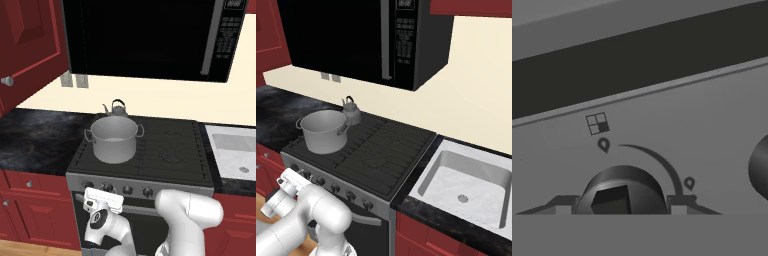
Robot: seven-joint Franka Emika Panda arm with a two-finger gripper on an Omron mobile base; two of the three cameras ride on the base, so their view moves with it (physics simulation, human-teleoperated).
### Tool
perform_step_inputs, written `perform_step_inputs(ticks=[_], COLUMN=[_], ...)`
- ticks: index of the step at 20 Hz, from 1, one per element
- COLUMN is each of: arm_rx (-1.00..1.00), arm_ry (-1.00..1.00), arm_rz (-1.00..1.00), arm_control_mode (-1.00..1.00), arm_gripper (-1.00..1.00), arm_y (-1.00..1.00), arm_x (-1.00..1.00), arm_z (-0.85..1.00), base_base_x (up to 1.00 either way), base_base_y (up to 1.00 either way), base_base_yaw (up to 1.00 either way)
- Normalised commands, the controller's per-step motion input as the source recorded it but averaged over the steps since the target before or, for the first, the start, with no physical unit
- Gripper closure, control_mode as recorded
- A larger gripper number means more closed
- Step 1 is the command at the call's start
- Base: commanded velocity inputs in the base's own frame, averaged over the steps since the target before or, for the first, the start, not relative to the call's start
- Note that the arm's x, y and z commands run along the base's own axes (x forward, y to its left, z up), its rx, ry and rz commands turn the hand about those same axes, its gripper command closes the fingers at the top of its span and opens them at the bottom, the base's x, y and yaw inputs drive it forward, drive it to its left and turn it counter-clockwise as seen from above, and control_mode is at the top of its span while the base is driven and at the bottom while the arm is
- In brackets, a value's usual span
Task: Pick the kettle from the cabinet and place it on a stove burner. Then pick the pot from the counter and place it on another stove burner. Finally, turn both burners on.
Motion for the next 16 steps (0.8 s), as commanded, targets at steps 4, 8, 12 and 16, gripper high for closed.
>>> perform_step_inputs(ticks=[4,8,12,16], arm_rx=[-0.07,-0.09,-0.10,-0.11], arm_ry=[0.01,0.03,0.05,0.07], arm_rz=[0.00,0.00,0.00,0.00], arm_control_mode=[-1.00,-1.00,-1.00,-1.00], arm_gripper=[1.00,1.00,1.00,1.00], arm_y=[0.00,0.00,0.00,0.00], arm_x=[0.00,0.00,0.00,0.00], arm_z=[0.01,0.04,0.05,0.07], base_base_x=[0.00,0.00,0.00,0.00], base_base_y=[0.00,0.00,0.00,0.00], base_base_yaw=[0.00,0.00,0.00,0.00])
